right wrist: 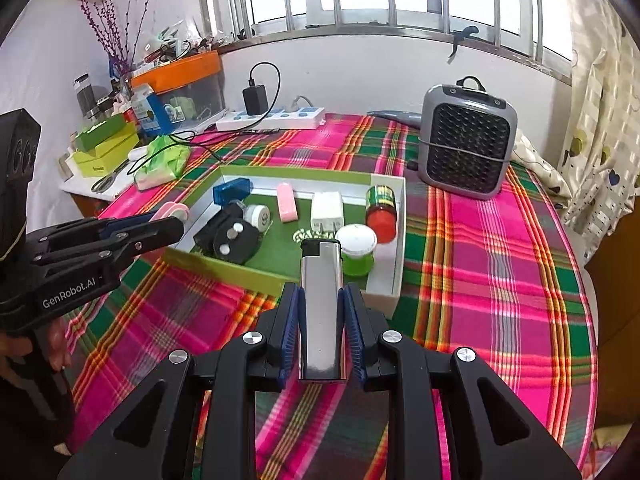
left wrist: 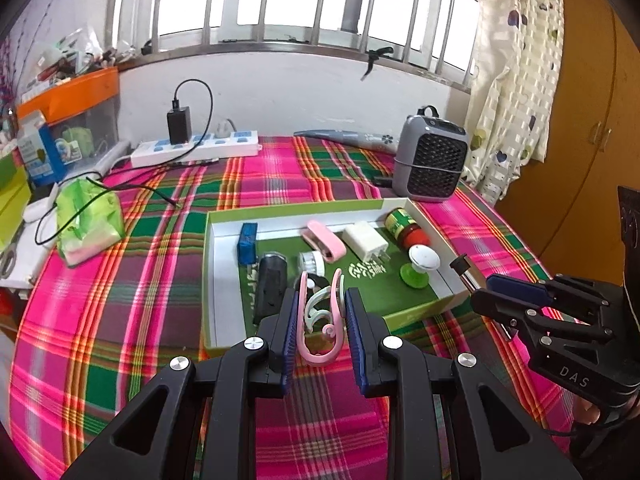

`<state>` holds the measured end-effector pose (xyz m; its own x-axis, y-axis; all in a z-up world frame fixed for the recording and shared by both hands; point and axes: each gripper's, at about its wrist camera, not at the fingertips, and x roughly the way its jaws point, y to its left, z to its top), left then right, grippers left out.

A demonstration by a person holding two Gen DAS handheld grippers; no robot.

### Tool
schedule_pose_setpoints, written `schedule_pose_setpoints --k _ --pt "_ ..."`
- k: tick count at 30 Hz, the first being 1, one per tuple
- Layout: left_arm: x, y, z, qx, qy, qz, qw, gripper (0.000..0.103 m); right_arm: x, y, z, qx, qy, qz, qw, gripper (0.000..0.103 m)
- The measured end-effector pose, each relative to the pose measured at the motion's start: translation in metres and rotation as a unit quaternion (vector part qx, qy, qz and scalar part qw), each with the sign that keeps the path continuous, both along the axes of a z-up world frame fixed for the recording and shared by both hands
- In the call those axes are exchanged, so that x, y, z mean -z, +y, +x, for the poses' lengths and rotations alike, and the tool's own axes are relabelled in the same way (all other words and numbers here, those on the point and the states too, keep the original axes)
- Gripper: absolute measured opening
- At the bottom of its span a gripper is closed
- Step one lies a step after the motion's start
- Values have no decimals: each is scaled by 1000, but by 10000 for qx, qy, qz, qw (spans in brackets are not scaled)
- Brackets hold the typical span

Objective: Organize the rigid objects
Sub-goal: 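Carry the pink clip and silver stick over the green box with both tools, then lower the pink clip and silver stick into the box with both tools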

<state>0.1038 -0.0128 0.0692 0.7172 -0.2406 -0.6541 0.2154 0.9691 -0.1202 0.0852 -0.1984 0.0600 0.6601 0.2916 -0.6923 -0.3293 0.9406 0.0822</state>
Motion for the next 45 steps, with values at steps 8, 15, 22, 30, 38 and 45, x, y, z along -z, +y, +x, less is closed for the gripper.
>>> schedule_pose_setpoints --k 8,15,22,30,38,45 --pt "3 4 18 -108 50 47 9999 22 -4 9 21 -49 16 -10 10000 25" --pt "7 6 33 -201 106 65 9997 22 -1 21 40 -111 84 -14 9999 24" --pt "14 6 46 -260 215 72 9994 22 10 31 56 -155 265 -32 9995 25" --pt "24 6 55 -291 342 87 9990 22 23 38 70 -235 495 -95 9984 25" --pt "32 5 61 -317 444 128 9984 22 31 44 79 -281 617 -125 9976 25" --pt "37 5 66 -328 523 135 9980 22 37 48 84 -310 707 -165 9969 25"
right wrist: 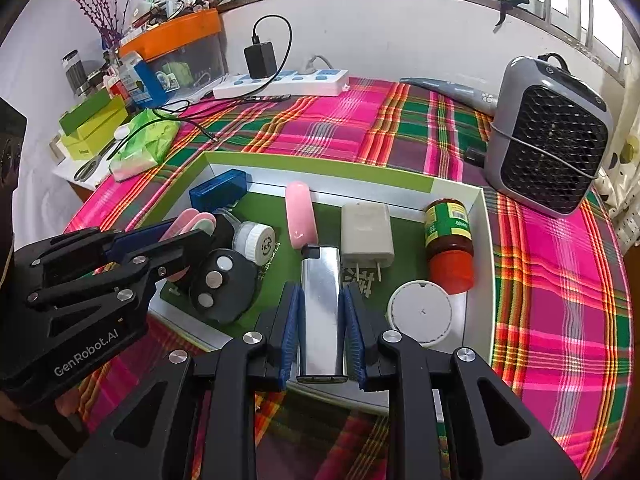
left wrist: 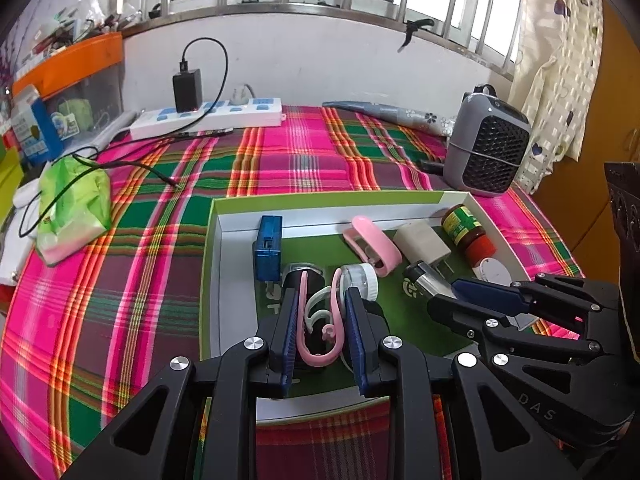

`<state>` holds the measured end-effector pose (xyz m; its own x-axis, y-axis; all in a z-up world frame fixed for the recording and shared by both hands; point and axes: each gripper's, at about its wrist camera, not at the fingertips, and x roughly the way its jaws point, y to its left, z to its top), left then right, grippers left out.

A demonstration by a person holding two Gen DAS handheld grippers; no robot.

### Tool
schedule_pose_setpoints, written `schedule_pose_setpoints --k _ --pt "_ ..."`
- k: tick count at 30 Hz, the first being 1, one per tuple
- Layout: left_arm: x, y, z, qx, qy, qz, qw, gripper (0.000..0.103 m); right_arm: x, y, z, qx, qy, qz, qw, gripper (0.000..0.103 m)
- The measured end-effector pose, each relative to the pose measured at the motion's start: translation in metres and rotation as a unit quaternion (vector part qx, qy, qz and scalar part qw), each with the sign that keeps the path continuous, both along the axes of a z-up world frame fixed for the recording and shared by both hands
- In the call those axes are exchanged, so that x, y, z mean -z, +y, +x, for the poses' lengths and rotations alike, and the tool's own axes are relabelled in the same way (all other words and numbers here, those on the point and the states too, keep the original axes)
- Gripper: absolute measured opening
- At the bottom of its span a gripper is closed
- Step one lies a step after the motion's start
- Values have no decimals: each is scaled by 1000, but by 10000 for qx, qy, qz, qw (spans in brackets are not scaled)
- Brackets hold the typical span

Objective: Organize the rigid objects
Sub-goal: 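Lower the pink clip and silver stick into the box with both tools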

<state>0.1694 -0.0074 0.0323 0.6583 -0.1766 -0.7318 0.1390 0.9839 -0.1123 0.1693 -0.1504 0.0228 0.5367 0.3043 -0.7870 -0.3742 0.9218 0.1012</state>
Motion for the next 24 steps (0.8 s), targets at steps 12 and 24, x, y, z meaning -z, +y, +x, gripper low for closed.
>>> schedule_pose_setpoints --k 12,24 --pt "2 1 1 -66 -17 38 10000 22 8 5 4 -11 49 -118 9999 25" --pt "1 2 1 -95 -27 82 9999 22 11 5 5 15 85 -144 9999 25"
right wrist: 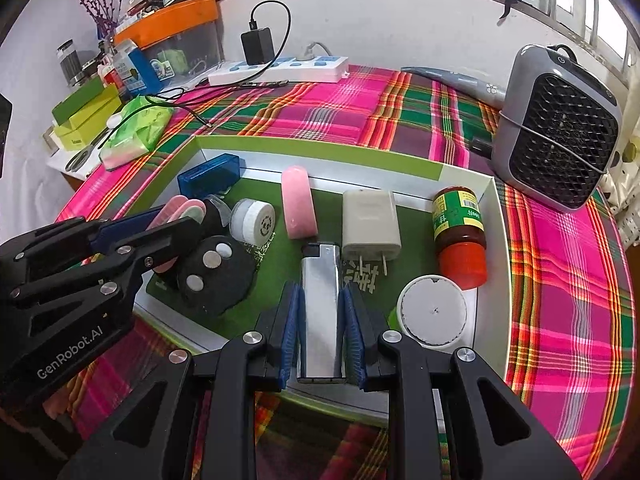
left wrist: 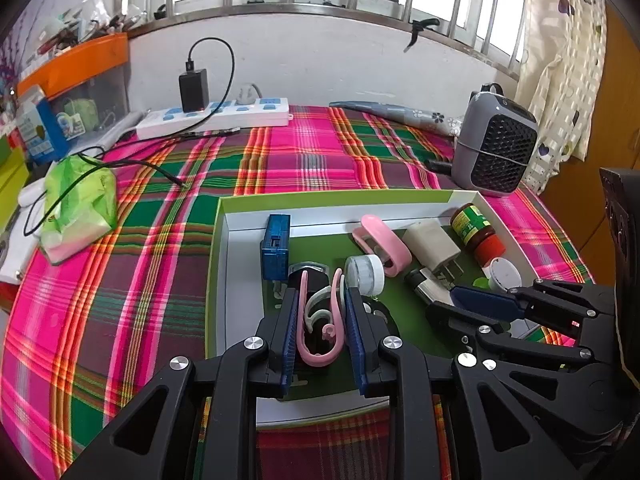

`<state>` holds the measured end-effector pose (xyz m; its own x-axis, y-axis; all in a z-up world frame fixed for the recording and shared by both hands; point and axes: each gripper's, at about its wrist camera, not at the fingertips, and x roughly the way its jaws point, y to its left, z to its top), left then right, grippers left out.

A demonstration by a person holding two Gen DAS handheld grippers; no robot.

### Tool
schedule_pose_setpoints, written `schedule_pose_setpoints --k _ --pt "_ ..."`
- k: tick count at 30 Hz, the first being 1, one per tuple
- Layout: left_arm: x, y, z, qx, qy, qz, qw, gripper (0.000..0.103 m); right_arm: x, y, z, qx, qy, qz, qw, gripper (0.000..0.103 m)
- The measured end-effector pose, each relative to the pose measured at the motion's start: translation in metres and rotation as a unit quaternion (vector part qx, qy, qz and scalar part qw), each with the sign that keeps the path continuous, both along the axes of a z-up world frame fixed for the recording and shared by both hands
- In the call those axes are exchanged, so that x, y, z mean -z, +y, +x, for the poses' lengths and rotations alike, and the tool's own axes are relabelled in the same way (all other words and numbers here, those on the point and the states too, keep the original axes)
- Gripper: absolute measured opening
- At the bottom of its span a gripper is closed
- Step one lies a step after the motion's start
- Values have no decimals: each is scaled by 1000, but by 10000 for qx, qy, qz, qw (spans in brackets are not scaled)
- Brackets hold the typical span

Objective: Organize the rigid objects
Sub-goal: 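Lower the pink clip and silver stick into the box with both tools, then open both tools to release the clip and stick into the box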

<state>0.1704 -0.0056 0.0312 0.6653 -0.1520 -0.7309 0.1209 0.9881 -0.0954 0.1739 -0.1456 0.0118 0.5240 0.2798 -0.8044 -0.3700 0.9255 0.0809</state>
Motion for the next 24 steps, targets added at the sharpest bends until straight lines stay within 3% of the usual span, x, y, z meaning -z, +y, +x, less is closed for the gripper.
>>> schedule_pose_setpoints --k 24 --pt "1 -2 -2 -8 59 82 9999 23 1 0 1 105 80 16 9999 25"
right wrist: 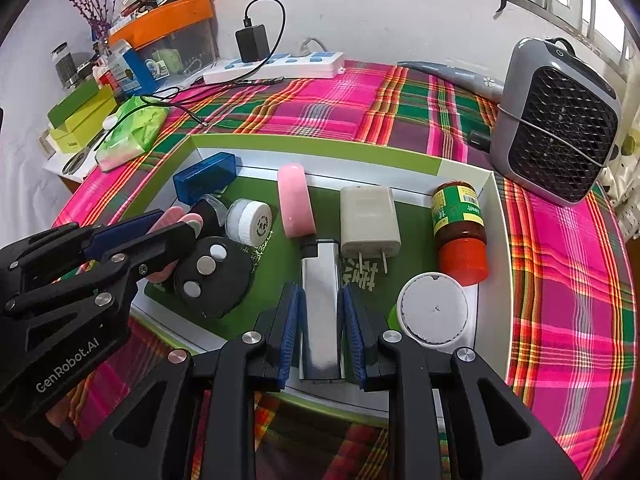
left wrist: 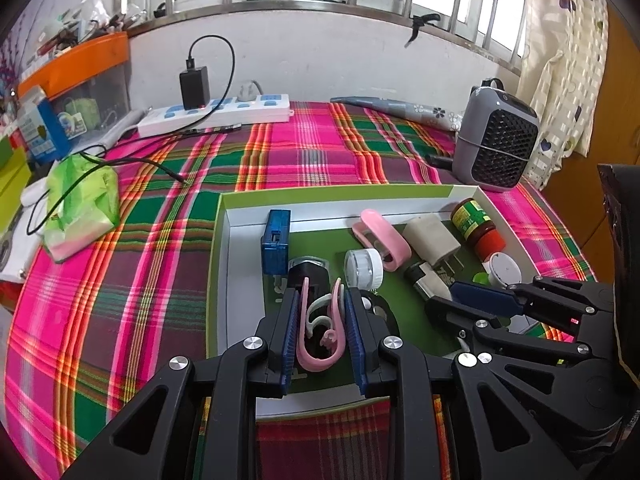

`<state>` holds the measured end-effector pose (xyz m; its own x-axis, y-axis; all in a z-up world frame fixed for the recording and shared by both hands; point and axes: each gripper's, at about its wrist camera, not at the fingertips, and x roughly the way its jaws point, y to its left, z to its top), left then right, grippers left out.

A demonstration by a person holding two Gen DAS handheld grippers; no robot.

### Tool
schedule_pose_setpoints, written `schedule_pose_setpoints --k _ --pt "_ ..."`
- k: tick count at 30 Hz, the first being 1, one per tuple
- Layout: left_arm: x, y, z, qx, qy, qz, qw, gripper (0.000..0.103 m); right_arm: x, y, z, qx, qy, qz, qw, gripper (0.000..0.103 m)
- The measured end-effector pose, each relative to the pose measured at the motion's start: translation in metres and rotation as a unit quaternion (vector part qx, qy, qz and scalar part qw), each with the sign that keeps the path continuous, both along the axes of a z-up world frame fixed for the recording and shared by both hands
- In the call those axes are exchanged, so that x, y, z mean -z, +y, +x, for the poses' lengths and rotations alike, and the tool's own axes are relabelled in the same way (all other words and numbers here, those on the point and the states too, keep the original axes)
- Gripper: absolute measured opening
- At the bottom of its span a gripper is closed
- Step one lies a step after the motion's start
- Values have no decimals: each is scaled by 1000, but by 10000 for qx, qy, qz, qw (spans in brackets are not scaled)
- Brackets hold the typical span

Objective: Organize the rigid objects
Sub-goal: 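Open both tools to release the clip and stick into the box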

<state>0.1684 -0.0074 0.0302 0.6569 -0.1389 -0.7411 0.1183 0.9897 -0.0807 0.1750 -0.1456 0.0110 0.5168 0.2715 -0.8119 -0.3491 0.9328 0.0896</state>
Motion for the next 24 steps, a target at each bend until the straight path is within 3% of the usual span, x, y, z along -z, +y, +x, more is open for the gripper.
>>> schedule_pose_setpoints --k 6,12,24 --pt "-4 0 -9 -32 -35 -49 10000 28 -4 0 -6 21 -52 107 9999 44" --pt "-16 -1 -26 -112 -159 17 9998 36 -14 -1 -20 91 -200 194 9996 45" --pt "-28 7 -66 -192 -234 99 9995 37 -39 -17 -65 379 -560 279 9973 45"
